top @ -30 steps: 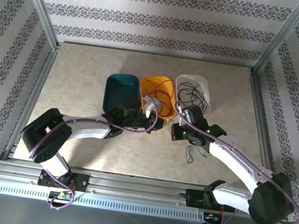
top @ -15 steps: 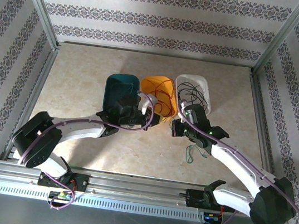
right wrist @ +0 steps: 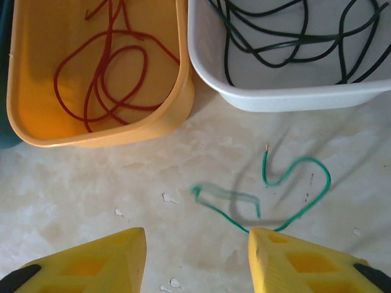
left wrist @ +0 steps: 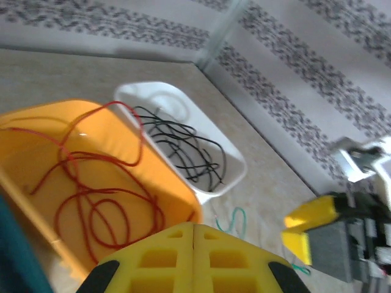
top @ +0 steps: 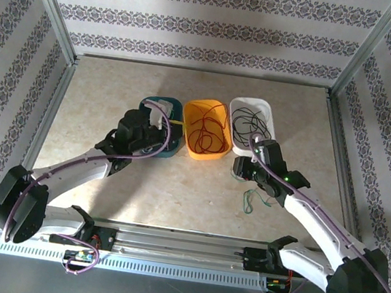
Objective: Untangle the cables
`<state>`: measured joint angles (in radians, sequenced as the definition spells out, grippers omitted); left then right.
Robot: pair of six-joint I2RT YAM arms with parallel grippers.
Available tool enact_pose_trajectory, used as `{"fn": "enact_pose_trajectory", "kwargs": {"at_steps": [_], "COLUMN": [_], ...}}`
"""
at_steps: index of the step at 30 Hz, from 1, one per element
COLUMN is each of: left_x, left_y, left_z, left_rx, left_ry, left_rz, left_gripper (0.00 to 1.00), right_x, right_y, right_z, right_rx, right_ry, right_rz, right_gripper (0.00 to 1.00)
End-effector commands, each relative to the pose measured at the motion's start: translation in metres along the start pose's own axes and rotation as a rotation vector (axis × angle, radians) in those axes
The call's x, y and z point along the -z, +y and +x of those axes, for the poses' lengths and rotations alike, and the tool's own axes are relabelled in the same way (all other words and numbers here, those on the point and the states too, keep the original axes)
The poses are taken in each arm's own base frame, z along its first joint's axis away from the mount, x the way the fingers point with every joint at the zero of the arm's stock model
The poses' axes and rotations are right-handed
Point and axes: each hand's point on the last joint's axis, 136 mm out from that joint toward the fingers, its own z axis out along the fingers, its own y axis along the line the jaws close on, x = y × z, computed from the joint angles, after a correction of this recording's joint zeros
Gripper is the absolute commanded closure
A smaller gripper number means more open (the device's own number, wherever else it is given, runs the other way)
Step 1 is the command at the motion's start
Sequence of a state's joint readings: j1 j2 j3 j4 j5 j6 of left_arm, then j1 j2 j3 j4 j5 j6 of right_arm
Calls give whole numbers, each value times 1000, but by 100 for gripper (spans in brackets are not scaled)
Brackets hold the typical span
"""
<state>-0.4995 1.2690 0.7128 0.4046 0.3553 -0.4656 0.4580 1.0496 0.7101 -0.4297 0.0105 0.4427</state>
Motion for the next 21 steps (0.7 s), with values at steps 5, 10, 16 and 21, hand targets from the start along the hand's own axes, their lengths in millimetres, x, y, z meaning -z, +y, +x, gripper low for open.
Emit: {"fn": "enact_pose_trajectory", "kwargs": {"at_steps": [5, 10, 16, 21], "left_x": [-10, -19, -24, -24], "left_y": [-2, -2, -3, -2], "left_z": [-6, 14, 21, 25], "left_rx": [29, 40, 46, 47], "left_ry": [-5, 41, 52, 60], "left_rz": [29, 28, 24, 17], "left_gripper": [100, 100, 100, 100], "right_x": [-13, -41, -63, -67], "right_y": [-17, -26, -54, -86], "right_z": [15, 27, 26, 23], "right_rx": [-51, -85, -168, -248], "right_ry": [65, 166, 225, 233], "right_rz": [51, 102, 206, 276], "right_gripper": [51, 51, 51, 50]}}
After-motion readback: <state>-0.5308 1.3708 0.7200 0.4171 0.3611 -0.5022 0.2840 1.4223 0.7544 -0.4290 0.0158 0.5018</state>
